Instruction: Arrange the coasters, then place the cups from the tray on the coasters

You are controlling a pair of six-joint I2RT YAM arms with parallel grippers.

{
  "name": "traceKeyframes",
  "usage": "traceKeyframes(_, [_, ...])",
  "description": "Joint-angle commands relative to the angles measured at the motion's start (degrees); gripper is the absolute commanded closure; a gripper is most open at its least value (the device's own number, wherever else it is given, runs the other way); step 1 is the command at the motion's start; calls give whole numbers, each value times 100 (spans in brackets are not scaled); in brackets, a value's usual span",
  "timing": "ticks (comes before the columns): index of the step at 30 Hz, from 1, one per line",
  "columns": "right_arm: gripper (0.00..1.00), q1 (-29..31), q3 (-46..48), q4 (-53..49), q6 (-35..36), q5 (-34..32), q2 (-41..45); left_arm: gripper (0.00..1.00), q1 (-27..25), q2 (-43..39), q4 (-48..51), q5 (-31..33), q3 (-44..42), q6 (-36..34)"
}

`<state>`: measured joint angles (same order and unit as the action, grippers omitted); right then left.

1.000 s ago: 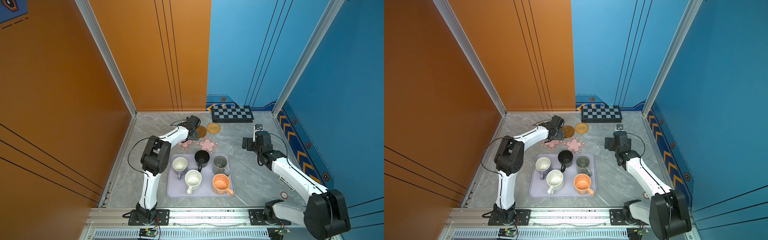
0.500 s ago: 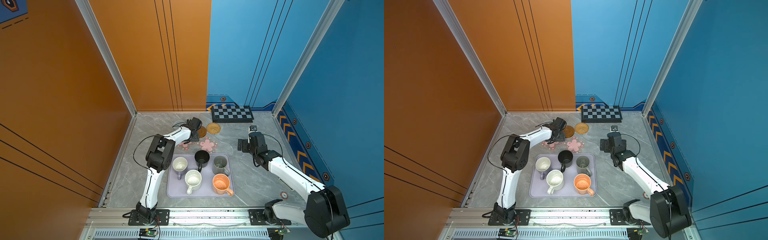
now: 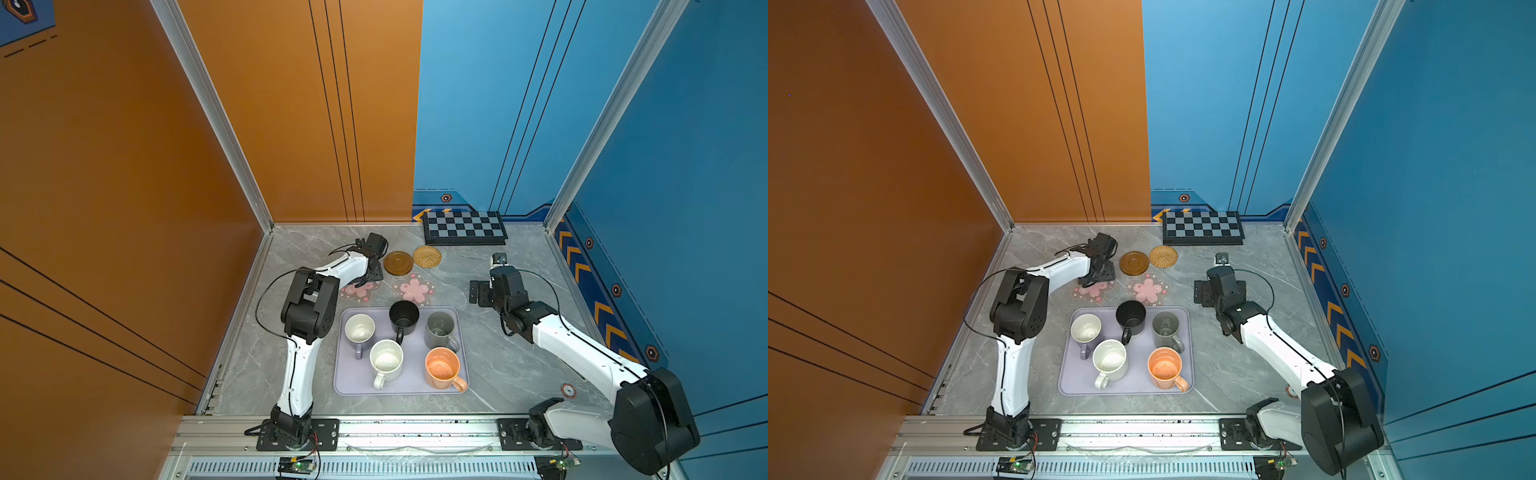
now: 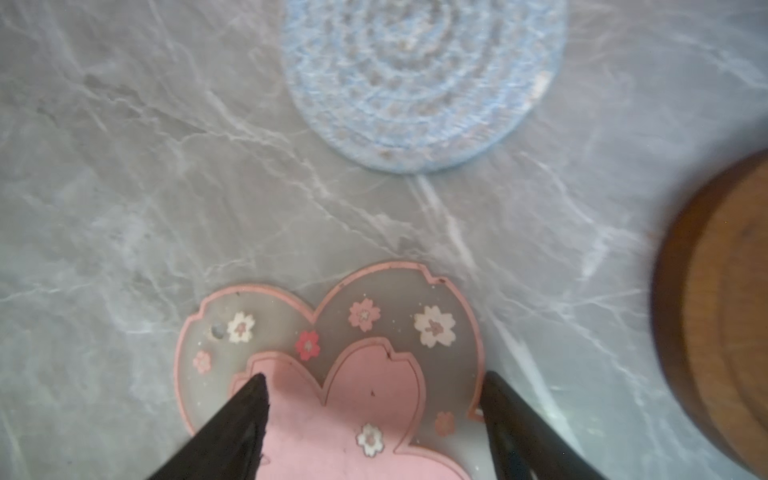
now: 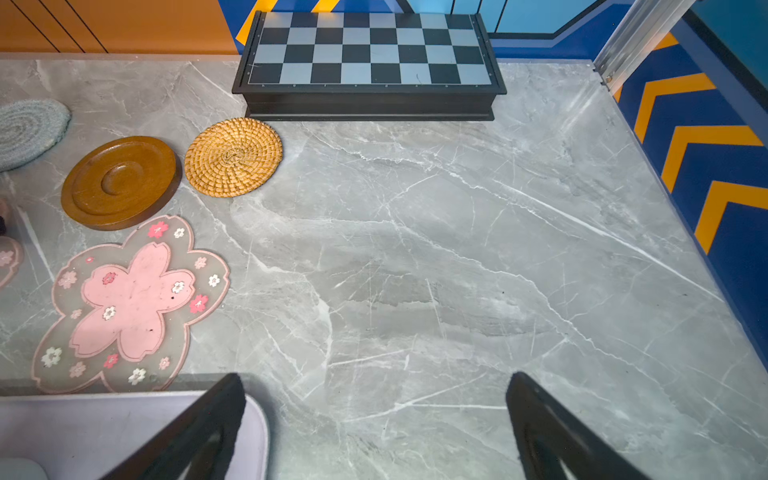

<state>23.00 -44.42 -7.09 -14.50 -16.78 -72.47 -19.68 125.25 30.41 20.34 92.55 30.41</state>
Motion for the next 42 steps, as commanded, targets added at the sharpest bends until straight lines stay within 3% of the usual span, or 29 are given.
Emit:
traceKeyframes(1, [0,122,-84,-222,-132,-210,-92,20,118,5,553,22,-304,-173])
traceKeyframes(7, [0,298,-119,-326,-132,-302,-88,20,283,-275,558,40,-427,-519])
traceKeyframes(12, [0,410,-80,-370,-172,-418,-21,18,61,-957,553,3,-396,-1051])
traceKeyframes(18, [0,544,-21,-436,-264,-529,77,17,-81,-1369,619,-841,-772,-1441])
traceKeyframes(27, [0,635,231,-556,-385,-695,373,19,-48,-1205,708,-1462,-1352,-1522])
traceKeyframes(36, [0,644,588,-569,-509,-866,671,19,-29,-896,1059,-1127,-1146,-1523])
traceKeyframes(42, [0,644,723,-597,-579,-864,770,23,332,-866,1146,-1196,-1228,-1289])
